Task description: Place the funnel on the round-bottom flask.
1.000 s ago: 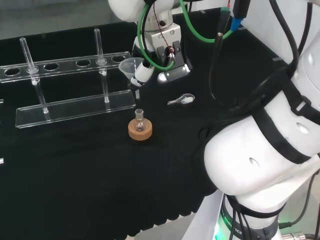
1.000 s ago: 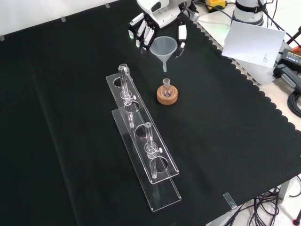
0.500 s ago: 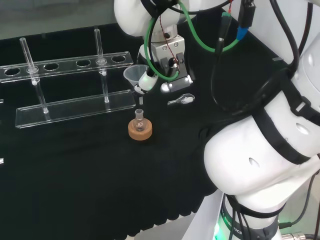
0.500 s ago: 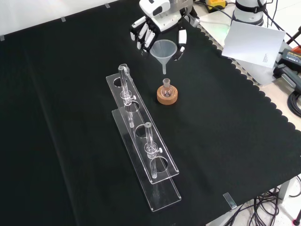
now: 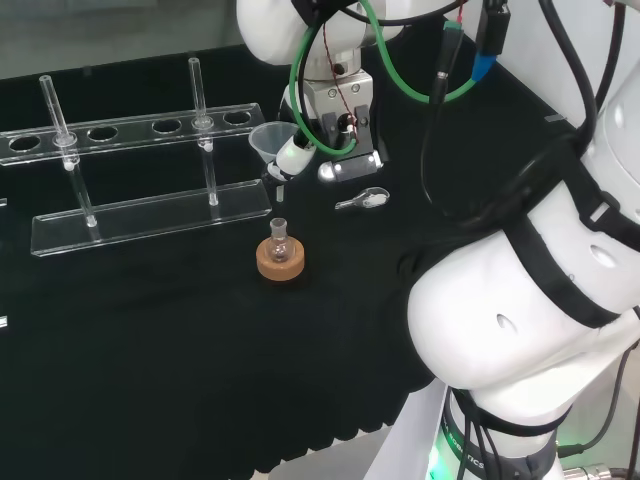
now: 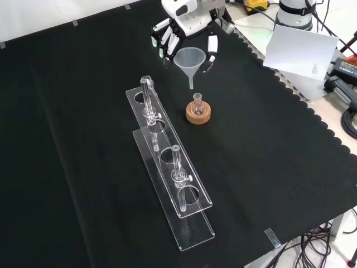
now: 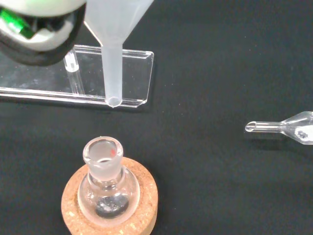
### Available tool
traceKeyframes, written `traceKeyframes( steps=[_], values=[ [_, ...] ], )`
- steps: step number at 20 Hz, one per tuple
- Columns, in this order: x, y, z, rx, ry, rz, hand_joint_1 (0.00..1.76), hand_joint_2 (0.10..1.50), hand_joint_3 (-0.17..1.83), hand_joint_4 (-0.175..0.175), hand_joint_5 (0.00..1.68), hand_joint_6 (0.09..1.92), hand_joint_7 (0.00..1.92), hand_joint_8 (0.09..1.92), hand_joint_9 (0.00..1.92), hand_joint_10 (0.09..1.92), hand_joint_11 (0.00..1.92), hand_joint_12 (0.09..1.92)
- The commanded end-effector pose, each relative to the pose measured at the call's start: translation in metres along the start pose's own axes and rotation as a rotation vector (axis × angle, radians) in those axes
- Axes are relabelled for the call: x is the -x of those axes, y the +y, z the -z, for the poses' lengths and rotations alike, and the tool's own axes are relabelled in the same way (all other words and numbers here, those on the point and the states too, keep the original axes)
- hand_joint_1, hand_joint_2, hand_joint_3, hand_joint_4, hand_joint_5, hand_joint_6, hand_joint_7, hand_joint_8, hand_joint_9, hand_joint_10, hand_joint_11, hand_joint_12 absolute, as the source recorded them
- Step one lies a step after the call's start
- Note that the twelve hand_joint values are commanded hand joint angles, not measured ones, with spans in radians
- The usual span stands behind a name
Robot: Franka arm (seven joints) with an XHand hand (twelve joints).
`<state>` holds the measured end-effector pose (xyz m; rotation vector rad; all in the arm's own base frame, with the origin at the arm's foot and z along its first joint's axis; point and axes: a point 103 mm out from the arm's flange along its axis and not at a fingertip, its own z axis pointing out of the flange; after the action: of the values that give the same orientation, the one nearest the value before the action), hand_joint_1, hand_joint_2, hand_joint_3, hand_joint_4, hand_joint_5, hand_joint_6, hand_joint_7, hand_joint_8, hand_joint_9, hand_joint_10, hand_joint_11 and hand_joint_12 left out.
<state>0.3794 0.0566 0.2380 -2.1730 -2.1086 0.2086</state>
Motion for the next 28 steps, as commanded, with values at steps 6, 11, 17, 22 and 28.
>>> traceKeyframes(
  steps=[6,11,17,22,28],
  values=[
    [0.001,0.000,-0.006,-0.025,0.053,-0.033,0.89,0.50,0.70,0.066,0.85,0.17,1.08,0.52,0.68,0.43,0.00,1.26],
    [-0.006,-0.002,-0.007,-0.035,0.046,-0.004,0.89,0.50,0.70,0.066,0.85,0.18,1.08,0.52,0.68,0.43,0.00,1.26],
    [-0.003,-0.005,-0.017,-0.068,0.047,0.000,0.89,0.50,0.70,0.066,0.85,0.18,1.08,0.52,0.68,0.43,0.00,1.26],
    [0.000,-0.007,-0.018,-0.072,0.056,-0.014,0.90,0.50,0.70,0.066,0.85,0.18,1.08,0.52,0.68,0.43,0.00,1.26],
    [-0.006,-0.005,-0.017,-0.075,0.058,0.015,0.90,0.50,0.71,0.065,0.85,0.18,1.08,0.52,0.68,0.43,0.00,1.25]
  ],
)
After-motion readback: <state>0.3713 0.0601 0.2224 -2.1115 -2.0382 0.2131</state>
